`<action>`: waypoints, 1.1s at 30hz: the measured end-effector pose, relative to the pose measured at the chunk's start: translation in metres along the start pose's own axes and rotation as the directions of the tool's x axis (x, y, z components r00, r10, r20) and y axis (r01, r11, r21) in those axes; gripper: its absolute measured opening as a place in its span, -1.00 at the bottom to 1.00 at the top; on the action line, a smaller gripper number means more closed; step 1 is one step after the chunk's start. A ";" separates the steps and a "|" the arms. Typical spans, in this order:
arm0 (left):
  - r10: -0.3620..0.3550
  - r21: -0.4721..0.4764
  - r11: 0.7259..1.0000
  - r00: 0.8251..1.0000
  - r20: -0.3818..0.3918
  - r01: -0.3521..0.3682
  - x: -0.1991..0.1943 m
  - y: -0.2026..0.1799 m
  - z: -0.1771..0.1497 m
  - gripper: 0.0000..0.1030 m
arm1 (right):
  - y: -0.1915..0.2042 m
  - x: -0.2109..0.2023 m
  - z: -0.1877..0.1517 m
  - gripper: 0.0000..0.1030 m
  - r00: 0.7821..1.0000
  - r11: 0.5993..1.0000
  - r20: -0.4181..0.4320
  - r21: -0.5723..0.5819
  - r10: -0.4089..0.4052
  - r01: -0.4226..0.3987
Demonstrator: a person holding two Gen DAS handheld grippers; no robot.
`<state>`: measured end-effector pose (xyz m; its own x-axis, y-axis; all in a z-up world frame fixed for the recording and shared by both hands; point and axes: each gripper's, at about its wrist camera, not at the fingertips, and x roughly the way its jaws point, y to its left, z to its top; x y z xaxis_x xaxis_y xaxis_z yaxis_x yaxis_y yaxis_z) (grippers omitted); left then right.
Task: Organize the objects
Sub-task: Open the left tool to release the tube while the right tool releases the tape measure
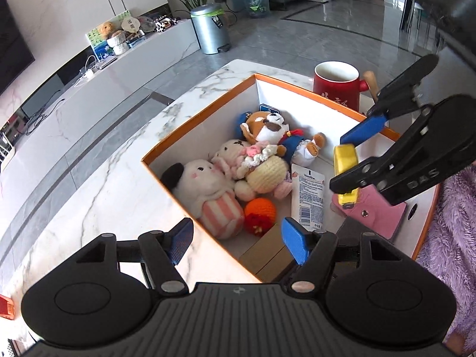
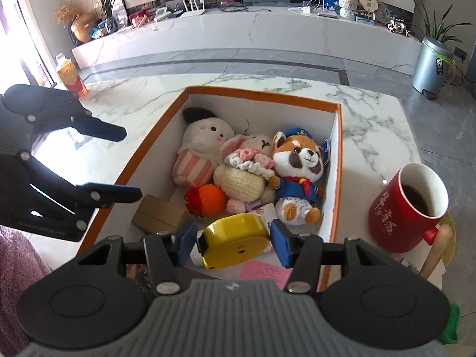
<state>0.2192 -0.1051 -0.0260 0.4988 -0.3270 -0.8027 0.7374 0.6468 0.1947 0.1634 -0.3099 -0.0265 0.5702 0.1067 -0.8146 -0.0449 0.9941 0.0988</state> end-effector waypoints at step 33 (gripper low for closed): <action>-0.055 -0.108 0.992 0.996 0.073 0.063 -0.004 0.022 -0.026 0.52 | 0.008 0.047 0.027 0.09 0.973 0.981 -0.125 0.010 -0.192 0.195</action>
<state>0.2213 -0.0718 -0.0329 0.4892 -0.4116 -0.7690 0.7138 0.6955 0.0819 0.2116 -0.2978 -0.0487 0.4608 -0.0843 -0.8835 0.0753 0.9956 -0.0557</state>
